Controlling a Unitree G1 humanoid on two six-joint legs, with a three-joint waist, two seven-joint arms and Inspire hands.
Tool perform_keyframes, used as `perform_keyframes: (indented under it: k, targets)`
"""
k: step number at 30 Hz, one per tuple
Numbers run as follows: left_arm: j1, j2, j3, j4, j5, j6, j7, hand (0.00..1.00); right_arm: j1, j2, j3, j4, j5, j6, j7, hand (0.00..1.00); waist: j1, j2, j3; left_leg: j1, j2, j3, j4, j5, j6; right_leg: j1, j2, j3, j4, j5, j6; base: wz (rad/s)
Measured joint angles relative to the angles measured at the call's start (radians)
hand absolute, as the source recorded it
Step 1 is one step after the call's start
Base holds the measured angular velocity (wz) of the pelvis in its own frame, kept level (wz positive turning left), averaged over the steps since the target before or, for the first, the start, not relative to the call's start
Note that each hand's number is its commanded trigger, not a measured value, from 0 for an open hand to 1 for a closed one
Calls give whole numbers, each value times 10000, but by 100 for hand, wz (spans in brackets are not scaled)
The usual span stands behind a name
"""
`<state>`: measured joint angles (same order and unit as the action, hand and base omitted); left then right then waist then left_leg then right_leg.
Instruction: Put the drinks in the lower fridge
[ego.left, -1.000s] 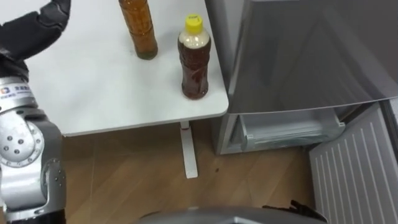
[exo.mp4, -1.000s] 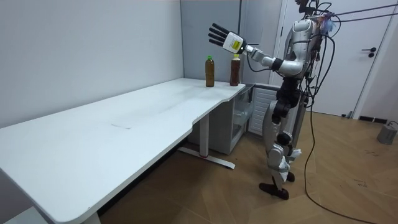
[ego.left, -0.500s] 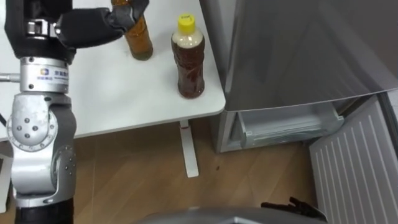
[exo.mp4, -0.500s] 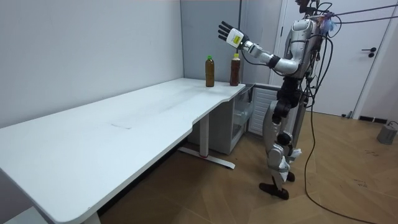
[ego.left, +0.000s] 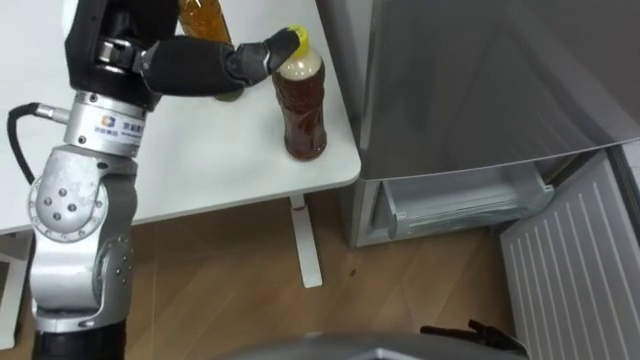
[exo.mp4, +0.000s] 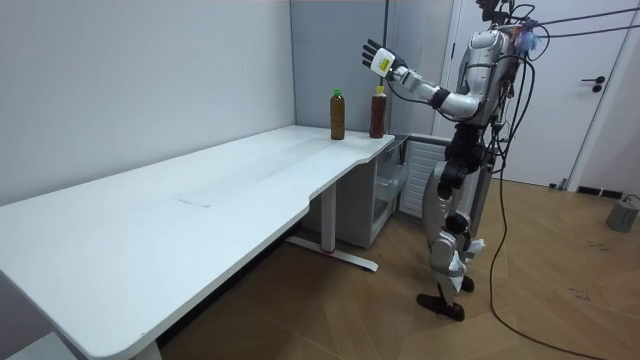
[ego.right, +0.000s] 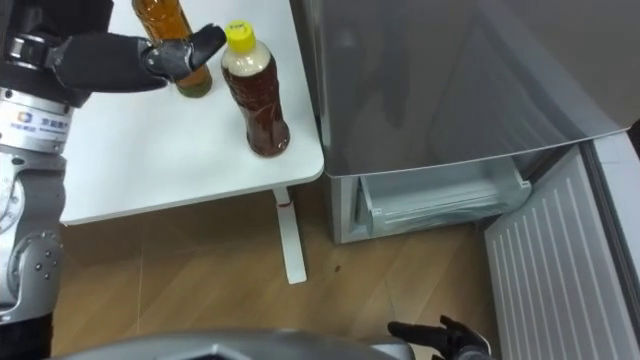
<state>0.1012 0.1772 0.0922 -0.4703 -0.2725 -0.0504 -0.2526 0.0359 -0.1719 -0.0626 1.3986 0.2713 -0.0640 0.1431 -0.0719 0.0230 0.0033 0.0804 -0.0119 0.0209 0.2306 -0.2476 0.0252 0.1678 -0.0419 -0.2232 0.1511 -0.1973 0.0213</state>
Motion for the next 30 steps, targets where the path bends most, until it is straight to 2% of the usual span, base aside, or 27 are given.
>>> perform_keyframes:
  k: [10,13,18,23,25,30]
  targets:
    - [1,-3,16,159,-15,221,-255,0,-27,11,3,-20,-14,13,-74,0,-16,-14,72,30,5,88,-16,0,0,22,-7,29,-1,0,1,0]
    - [17,-43,30,199,-10,390,-259,0,-12,27,-7,-57,-18,14,-117,0,-16,-13,71,30,11,88,-39,1,-1,10,1,39,-2,0,1,0]
    - [41,-85,9,258,17,461,-274,0,36,26,7,-279,-23,141,-120,0,-9,-13,67,53,11,128,-76,5,-1,-13,-1,80,2,-1,1,-2]
    - [69,-91,1,797,45,606,-553,0,65,40,23,-371,-25,219,-90,0,16,-36,80,190,10,249,-86,21,2,28,-8,190,-3,-2,2,-6]
    - [95,-91,0,1025,94,771,-708,0,71,42,23,-378,-27,223,-85,0,13,-40,77,189,13,260,-85,21,3,22,-6,192,-2,-2,2,0]
    - [98,-91,-6,1106,150,907,-875,0,65,24,22,-389,-28,309,-80,0,22,16,41,188,25,272,-94,21,3,10,2,222,16,-1,2,0]
